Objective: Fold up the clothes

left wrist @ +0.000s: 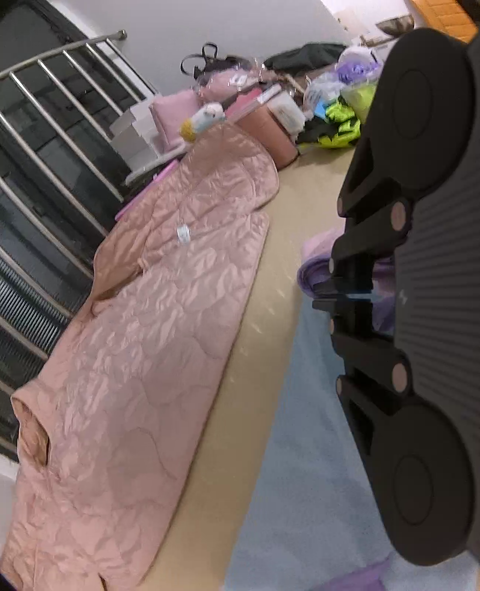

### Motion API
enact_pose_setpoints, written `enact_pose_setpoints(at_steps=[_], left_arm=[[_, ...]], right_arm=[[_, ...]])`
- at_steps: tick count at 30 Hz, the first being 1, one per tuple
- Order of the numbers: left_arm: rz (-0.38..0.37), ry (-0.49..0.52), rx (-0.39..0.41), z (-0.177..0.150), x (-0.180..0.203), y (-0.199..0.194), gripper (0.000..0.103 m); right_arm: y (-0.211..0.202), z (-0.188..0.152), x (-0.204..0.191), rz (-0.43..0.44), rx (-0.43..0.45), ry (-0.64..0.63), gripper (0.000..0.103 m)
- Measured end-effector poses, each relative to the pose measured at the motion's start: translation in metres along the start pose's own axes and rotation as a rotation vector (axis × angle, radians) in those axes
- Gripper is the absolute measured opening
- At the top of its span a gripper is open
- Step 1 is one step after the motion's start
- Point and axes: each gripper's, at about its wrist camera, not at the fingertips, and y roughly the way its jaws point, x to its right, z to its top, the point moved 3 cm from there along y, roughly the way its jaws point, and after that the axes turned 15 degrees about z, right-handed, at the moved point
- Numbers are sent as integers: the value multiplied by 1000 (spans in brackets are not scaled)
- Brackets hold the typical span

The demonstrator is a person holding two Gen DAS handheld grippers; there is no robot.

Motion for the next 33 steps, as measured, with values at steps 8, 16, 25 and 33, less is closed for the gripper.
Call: enact_pose_setpoints(at_steps=[8,16,25,33], left_arm=[[70,2,45,1,-3,-14,29],[144,197,68,-3,31,2,14],[130,252,18,-5,16,19,16],[106,250,16,-4,10,22,22]], right_arm=[[27,-6,-15,93,-79,27,4],[22,-9,-28,79,-84,0,8],[-37,-22,32,112,67,265,53],[-13,-34,77,222,72,699,52]])
